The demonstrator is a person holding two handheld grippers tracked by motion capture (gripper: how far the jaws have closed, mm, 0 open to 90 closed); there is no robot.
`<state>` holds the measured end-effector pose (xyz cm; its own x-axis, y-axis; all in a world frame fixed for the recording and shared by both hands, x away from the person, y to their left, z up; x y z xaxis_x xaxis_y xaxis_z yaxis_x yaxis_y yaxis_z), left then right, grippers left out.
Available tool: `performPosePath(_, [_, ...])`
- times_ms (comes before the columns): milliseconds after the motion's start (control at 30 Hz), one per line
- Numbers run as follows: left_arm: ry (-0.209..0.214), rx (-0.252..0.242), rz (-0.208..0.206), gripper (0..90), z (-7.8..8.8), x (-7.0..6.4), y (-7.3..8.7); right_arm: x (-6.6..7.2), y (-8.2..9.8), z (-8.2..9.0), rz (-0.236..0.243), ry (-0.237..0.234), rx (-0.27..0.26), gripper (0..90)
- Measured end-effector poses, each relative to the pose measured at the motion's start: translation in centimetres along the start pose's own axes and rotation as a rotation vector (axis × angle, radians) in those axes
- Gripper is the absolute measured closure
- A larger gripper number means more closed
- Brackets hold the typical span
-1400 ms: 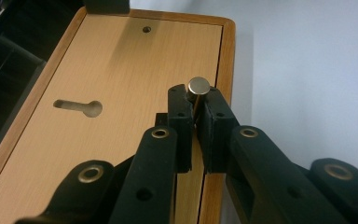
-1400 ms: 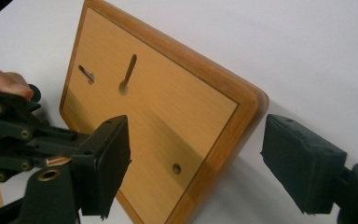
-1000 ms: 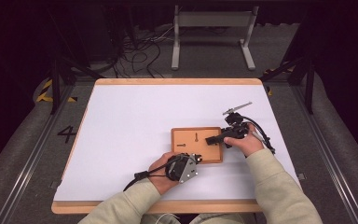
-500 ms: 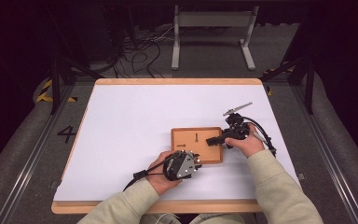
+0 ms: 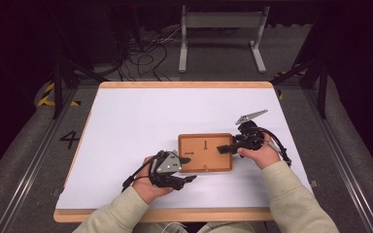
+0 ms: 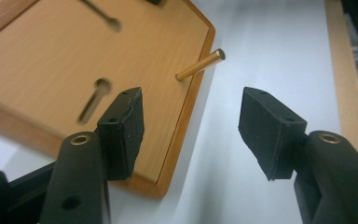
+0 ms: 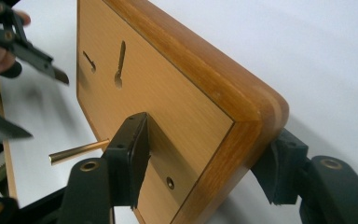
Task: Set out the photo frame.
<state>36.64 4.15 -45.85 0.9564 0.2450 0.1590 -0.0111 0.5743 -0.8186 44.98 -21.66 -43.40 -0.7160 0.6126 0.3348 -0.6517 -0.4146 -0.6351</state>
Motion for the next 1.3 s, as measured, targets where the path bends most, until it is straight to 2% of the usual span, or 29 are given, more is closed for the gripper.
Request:
performPosePath(267, [-0.012, -0.033, 0.077, 38.4, 1.8, 1.1, 1.7, 1.2, 0.4, 0.7, 0.091, 0.058, 0.014, 43.1])
performPosePath(567, [-0.066, -0.046, 0.122, 37.5, 3.4, 2.4, 3.0, 2.7, 1.2, 1.6, 0.217, 0.112, 0.002, 46.0])
performPosePath(900, [-0.102, -0.059, 0.170, 37.2, 4.4, 3.6, 3.9, 4.7, 2.6, 2.8, 0.355, 0.170, -0.011, 52.3])
performPosePath(1033, [-0.117, -0.059, 0.183, 37.1, 4.5, 4.0, 4.2, 5.3, 3.1, 3.1, 0.378, 0.182, -0.011, 54.6])
performPosePath(1133, [-0.172, -0.052, 0.197, 39.3, 4.8, 4.4, 4.4, 5.7, 3.5, 3.4, 0.378, 0.178, -0.010, 56.9])
performPosePath(1200, [-0.182, -0.050, 0.202, 40.7, 4.8, 4.6, 4.4, 6.0, 3.7, 3.6, 0.369, 0.167, -0.002, 58.5])
performPosePath(1300, [-0.203, -0.050, 0.233, 41.0, 5.1, 5.1, 4.8, 6.5, 4.0, 3.7, 0.375, 0.170, 0.004, 59.7])
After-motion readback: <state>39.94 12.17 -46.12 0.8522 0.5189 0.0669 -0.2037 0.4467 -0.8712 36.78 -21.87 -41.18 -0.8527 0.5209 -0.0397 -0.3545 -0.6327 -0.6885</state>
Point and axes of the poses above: each handheld gripper's, and its own axes: z roughly backward along the jaws, y roughly out of its underside, x roughly to its left, the point moved 4 cm from there along -z, roughly forward along the jaws, and after that the axes turned 5 degrees about -z, right-handed, at the moved point
